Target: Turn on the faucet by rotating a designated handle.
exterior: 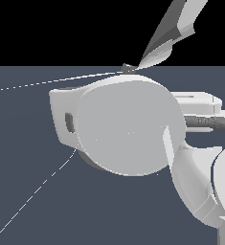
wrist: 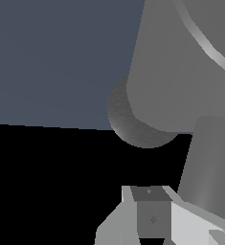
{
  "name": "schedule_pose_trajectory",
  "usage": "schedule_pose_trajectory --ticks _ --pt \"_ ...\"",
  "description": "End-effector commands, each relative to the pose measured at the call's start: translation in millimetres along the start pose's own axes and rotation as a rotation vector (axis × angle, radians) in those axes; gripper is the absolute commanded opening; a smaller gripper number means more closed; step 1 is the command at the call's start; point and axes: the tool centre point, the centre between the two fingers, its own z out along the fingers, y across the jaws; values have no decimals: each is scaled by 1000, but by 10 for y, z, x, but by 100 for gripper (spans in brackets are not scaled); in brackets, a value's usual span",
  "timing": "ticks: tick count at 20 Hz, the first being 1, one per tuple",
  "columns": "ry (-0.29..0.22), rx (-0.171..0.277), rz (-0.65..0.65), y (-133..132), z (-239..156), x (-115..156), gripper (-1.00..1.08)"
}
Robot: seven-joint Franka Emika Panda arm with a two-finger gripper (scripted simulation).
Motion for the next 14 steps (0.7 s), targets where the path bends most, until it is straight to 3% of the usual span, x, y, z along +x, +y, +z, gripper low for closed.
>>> schedule_pose_trajectory --ticks 1,14 --pt "-15 -16 36 180 -8 -177 -100" --pt "-52 -25 48 489 -16 -385 -100"
